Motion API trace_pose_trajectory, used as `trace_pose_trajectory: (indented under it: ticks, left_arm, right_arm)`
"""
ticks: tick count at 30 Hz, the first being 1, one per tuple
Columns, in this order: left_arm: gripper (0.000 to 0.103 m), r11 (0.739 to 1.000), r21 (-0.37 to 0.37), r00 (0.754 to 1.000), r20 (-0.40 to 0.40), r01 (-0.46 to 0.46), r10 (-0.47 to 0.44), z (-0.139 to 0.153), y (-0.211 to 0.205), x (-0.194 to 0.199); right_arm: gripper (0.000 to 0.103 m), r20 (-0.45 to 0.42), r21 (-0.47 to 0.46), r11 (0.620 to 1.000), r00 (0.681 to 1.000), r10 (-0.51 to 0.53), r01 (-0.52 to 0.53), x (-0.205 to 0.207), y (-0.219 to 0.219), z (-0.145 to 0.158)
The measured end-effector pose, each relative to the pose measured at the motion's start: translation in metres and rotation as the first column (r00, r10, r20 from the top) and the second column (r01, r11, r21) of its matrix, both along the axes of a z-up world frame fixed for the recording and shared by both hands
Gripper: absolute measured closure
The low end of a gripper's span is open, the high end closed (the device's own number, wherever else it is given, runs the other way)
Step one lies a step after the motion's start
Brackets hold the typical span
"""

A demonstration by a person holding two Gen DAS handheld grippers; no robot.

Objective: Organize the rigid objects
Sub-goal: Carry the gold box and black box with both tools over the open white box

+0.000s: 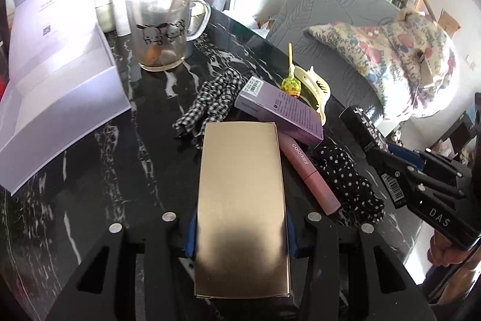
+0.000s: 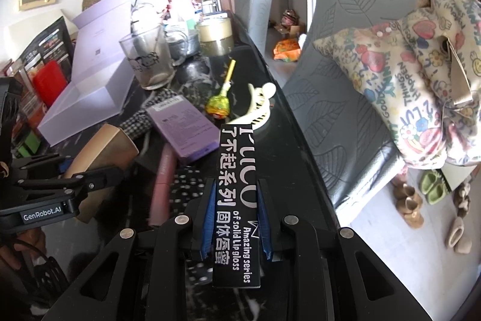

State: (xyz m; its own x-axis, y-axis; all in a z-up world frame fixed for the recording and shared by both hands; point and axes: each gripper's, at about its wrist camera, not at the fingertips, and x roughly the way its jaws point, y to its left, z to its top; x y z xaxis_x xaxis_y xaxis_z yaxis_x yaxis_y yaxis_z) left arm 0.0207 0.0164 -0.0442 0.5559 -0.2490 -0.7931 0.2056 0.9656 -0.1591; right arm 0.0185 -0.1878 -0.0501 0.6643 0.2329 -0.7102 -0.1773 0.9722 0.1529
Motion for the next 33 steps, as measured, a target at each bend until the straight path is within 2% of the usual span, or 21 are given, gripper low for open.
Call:
trace_pose_trajectory:
  ticks: [15,33]
  left_arm:
    - [0.060,0.993,0.013,0.990,0.079,-0.117,0.115,0.020,0.039,-0.032]
    - [0.060,0.953,0.015,0.946,0.124,-0.304,0.300,0.036,0.108,-0.057]
  right_arm:
    - [0.078,0.034,0.002,0.993,0.993,0.114,-0.115,-0.015,0.043,0.016]
    - [0.078,0.068,0.014,0.941,0.939,0.338,-0.339,-0.011,0.131,0.026]
